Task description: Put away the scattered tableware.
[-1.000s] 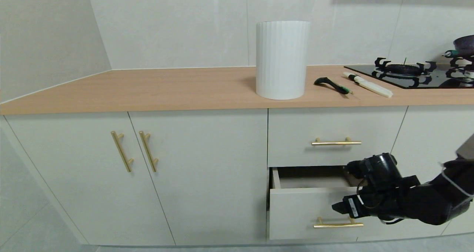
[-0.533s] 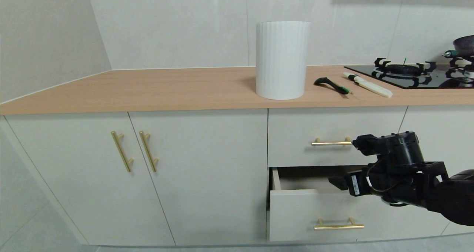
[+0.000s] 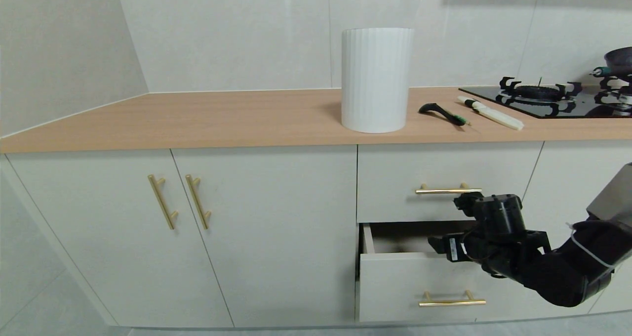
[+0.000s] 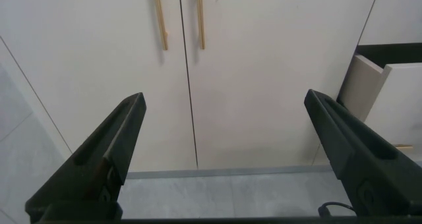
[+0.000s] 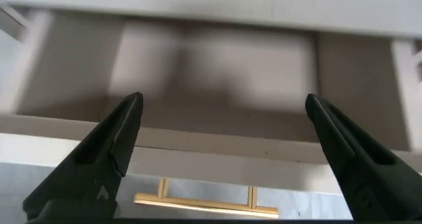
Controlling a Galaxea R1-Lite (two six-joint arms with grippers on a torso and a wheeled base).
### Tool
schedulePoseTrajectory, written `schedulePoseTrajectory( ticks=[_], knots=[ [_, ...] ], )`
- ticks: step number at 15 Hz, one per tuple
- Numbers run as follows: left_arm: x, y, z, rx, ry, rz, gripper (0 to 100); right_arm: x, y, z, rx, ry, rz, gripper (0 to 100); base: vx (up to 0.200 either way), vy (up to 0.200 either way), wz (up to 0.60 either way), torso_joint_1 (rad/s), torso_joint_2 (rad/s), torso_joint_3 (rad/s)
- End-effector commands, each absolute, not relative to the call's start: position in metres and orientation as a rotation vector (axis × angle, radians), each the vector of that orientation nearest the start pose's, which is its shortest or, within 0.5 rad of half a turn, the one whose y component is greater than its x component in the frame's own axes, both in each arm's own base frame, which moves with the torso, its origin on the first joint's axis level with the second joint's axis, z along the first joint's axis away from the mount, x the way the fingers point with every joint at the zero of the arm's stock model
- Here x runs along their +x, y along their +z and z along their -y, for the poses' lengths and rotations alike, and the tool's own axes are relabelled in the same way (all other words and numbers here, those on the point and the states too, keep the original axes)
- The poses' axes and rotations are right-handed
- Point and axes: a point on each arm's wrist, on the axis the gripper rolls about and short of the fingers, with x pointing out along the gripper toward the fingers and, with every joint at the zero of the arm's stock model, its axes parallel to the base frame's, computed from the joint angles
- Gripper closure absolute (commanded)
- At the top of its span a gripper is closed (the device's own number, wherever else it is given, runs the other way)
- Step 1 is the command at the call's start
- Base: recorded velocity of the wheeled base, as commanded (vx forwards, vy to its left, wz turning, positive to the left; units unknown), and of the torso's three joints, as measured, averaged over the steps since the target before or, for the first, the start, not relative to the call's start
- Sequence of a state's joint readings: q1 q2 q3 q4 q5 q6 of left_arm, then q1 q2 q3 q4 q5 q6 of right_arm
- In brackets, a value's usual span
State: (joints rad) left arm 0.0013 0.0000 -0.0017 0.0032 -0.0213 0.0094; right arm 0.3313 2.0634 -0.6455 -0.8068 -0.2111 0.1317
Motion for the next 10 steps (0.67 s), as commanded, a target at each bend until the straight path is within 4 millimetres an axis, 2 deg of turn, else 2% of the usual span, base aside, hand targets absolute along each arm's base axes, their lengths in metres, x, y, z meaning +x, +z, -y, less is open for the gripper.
schedulePoseTrajectory(
  ticks=[1,7,10],
  knots=[
    [-0.023,0.076,0.001,0.009,-0.02,-0.001,0,0.313,0.028,-0.103,-0.045,0.073,-0.634,0,0.0,0.0,0.0,0.0,0.0,0.0],
    [-0.023,0.076,0.001,0.009,-0.02,-0.001,0,0.311,0.028,-0.102,-0.051,0.074,-0.641,0,0.0,0.0,0.0,0.0,0.0,0.0],
    [-0.023,0.076,0.001,0.009,-0.02,-0.001,0,0.305,0.039,-0.1,-0.053,0.077,-0.645,0,0.0,0.0,0.0,0.0,0.0,0.0]
  ],
)
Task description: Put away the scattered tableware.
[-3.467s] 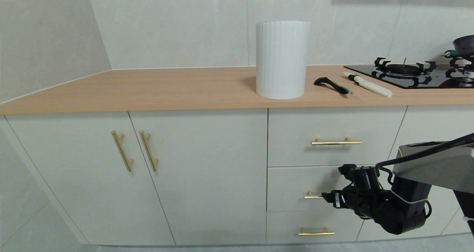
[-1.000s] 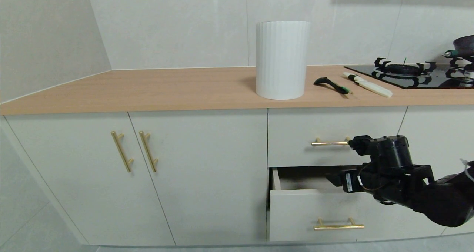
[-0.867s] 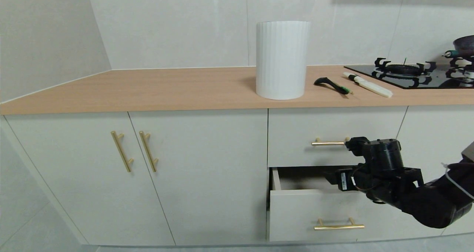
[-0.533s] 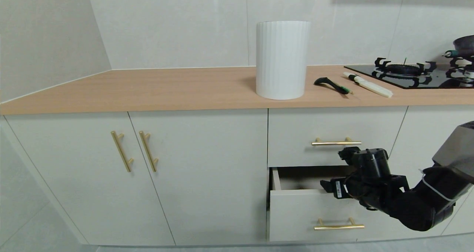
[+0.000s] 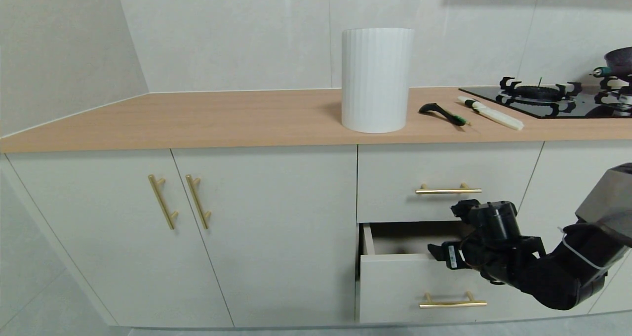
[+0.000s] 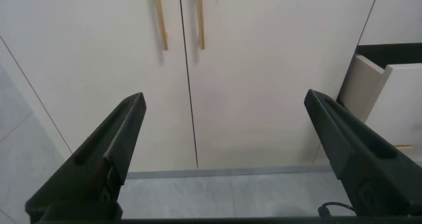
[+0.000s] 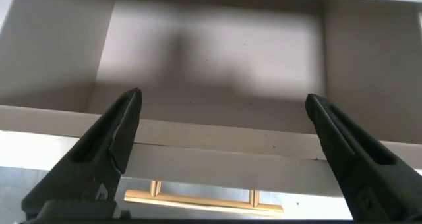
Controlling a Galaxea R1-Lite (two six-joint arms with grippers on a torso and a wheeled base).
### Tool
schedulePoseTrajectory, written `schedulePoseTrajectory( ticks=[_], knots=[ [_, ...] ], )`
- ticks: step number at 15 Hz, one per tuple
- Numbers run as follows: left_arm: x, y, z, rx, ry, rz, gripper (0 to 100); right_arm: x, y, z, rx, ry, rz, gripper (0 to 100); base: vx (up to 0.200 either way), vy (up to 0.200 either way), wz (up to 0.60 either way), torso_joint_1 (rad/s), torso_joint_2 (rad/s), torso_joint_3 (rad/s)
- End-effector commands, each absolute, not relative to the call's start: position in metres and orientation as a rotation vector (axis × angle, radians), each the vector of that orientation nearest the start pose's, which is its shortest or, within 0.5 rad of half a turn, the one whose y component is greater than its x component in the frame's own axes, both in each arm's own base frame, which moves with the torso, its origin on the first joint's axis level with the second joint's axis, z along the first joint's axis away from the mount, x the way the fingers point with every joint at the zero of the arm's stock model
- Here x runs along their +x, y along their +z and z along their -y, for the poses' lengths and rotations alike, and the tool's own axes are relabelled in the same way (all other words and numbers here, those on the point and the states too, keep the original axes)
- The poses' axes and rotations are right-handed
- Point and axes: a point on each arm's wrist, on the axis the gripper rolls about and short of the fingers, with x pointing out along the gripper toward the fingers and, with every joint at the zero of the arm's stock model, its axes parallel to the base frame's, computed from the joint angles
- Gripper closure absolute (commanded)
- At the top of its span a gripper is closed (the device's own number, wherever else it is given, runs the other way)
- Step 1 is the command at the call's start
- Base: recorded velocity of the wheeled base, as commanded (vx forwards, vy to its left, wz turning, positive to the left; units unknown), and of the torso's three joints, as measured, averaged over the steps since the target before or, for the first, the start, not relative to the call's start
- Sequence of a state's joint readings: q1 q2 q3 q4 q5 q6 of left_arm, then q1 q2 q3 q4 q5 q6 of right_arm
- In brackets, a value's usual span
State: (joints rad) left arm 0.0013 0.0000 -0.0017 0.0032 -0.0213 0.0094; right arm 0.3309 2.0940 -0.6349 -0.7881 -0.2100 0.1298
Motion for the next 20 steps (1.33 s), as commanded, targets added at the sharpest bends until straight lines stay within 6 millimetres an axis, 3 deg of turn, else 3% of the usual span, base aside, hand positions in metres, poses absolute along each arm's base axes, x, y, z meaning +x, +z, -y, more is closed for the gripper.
schedulePoseTrajectory(
  ticks=[1,14,20],
  knots=[
    [-0.023,0.076,0.001,0.009,-0.02,-0.001,0,0.302,0.044,-0.099,-0.052,0.082,-0.651,0,0.0,0.0,0.0,0.0,0.0,0.0],
    [-0.023,0.076,0.001,0.009,-0.02,-0.001,0,0.261,0.069,-0.092,-0.217,0.166,-0.869,0,0.0,0.0,0.0,0.0,0.0,0.0],
    [-0.023,0.076,0.001,0.009,-0.02,-0.001,0,0.218,0.082,-0.09,-0.432,0.269,-1.079,0,0.0,0.0,0.0,0.0,0.0,0.0]
  ],
)
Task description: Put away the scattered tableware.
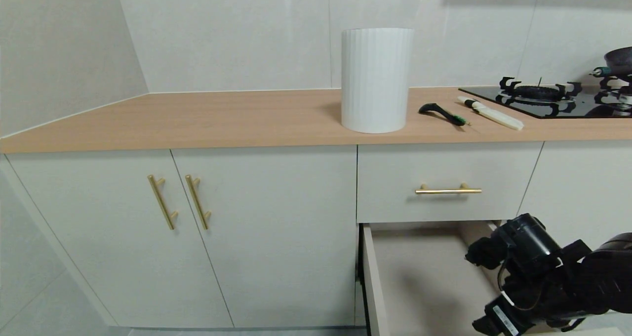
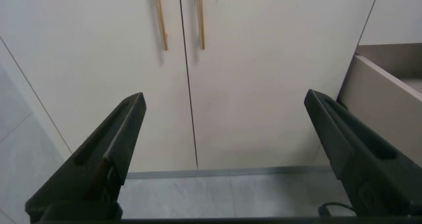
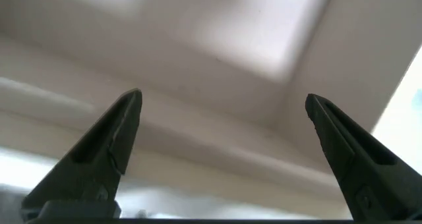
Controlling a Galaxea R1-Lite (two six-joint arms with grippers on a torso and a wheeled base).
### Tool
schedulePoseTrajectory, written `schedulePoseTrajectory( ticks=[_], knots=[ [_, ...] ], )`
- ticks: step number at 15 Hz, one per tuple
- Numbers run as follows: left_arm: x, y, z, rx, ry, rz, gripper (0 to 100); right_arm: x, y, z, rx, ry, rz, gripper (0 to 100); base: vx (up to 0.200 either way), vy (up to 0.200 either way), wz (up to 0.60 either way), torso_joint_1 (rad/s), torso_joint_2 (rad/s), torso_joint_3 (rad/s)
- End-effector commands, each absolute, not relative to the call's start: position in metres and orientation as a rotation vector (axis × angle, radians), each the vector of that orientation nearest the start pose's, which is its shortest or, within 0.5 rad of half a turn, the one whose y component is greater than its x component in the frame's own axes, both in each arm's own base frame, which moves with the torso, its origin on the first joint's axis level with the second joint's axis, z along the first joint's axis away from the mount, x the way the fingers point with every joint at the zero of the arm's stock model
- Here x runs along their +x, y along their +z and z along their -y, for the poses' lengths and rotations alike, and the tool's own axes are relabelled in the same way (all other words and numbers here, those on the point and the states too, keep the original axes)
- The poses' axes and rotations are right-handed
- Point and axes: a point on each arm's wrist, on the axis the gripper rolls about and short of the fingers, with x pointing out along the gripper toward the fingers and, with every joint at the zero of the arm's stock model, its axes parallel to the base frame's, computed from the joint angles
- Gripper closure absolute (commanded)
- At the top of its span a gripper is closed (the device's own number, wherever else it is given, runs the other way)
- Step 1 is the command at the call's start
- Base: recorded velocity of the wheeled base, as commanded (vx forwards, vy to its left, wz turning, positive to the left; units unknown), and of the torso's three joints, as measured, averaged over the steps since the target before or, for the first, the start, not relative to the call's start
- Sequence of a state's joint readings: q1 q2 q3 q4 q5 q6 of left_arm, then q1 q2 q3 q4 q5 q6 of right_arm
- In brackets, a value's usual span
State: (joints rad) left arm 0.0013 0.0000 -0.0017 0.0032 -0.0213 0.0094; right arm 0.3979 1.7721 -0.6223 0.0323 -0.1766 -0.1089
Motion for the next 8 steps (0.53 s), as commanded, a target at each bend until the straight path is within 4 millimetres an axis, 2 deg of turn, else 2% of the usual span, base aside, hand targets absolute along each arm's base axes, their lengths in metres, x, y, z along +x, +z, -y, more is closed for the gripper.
schedulePoseTrajectory(
  ticks=[1,4,8],
  knots=[
    [-0.023,0.076,0.001,0.009,-0.02,-0.001,0,0.204,0.086,-0.091,-0.479,0.303,-1.136,0,0.0,0.0,0.0,0.0,0.0,0.0],
    [-0.023,0.076,0.001,0.009,-0.02,-0.001,0,0.191,0.092,-0.092,-0.526,0.339,-1.172,0,0.0,0.0,0.0,0.0,0.0,0.0],
    [-0.023,0.076,0.001,0.009,-0.02,-0.001,0,0.182,0.087,-0.093,-0.584,0.377,-1.243,0,0.0,0.0,0.0,0.0,0.0,0.0]
  ],
)
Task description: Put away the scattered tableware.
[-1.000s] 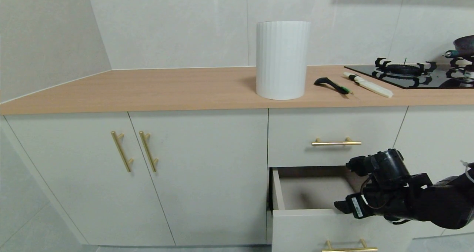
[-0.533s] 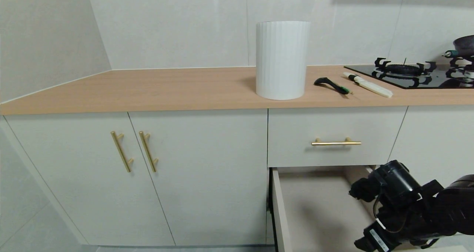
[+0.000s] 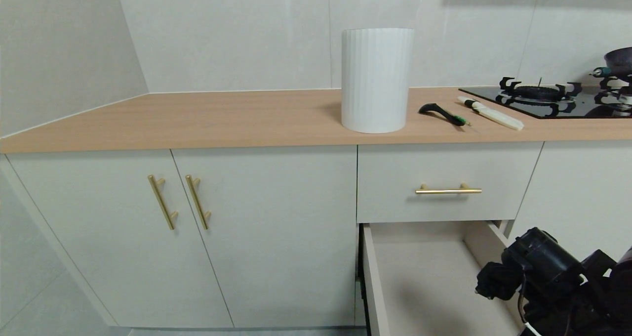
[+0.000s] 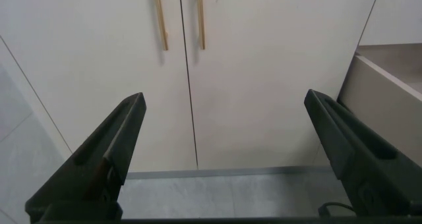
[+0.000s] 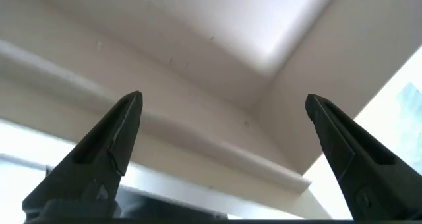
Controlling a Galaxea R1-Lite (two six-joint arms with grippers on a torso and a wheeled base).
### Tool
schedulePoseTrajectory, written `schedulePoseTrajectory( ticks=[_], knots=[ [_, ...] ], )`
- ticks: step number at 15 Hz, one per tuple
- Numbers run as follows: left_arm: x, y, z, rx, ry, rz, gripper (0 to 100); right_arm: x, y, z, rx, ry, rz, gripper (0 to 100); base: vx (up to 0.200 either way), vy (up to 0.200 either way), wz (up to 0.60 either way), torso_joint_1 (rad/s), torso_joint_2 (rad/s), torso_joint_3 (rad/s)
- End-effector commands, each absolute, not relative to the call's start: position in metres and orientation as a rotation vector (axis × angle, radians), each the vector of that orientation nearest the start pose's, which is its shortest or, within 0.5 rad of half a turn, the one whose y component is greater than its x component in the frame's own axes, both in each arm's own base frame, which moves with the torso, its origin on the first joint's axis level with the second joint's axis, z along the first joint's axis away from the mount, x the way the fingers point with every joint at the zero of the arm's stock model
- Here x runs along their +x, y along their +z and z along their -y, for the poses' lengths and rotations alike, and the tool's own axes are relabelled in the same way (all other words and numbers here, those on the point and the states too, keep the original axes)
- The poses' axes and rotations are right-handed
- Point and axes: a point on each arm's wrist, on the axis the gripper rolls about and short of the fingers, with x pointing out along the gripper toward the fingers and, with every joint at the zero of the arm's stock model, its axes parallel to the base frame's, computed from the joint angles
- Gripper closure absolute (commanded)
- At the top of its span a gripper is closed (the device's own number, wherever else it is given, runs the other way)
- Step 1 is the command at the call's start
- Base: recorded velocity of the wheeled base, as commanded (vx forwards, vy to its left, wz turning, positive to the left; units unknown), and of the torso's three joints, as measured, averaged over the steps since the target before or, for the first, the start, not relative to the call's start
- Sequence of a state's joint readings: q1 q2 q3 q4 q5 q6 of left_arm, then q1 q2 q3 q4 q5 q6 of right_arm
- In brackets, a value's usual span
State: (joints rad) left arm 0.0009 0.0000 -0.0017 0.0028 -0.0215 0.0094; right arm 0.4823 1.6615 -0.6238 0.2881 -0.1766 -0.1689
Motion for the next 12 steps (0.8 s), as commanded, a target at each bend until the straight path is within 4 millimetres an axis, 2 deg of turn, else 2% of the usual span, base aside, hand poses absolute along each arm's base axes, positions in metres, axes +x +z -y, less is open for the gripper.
schedulePoseTrajectory(
  ticks=[1,4,7,10,12],
  knots=[
    [-0.023,0.076,0.001,0.009,-0.02,-0.001,0,0.182,0.087,-0.094,-0.587,0.379,-1.245,0,0.0,0.0,0.0,0.0,0.0,0.0],
    [-0.023,0.076,0.001,0.009,-0.02,-0.001,0,0.19,0.091,-0.096,-0.548,0.357,-1.209,0,0.0,0.0,0.0,0.0,0.0,0.0],
    [-0.023,0.076,0.001,0.009,-0.02,-0.001,0,0.205,0.119,-0.103,-0.315,0.251,-1.087,0,0.0,0.0,0.0,0.0,0.0,0.0],
    [-0.023,0.076,0.001,0.009,-0.02,-0.001,0,0.211,0.141,-0.099,-0.211,0.194,-1.003,0,0.0,0.0,0.0,0.0,0.0,0.0],
    [-0.023,0.076,0.001,0.009,-0.02,-0.001,0,0.219,0.142,-0.089,-0.187,0.152,-0.992,0,0.0,0.0,0.0,0.0,0.0,0.0]
  ],
)
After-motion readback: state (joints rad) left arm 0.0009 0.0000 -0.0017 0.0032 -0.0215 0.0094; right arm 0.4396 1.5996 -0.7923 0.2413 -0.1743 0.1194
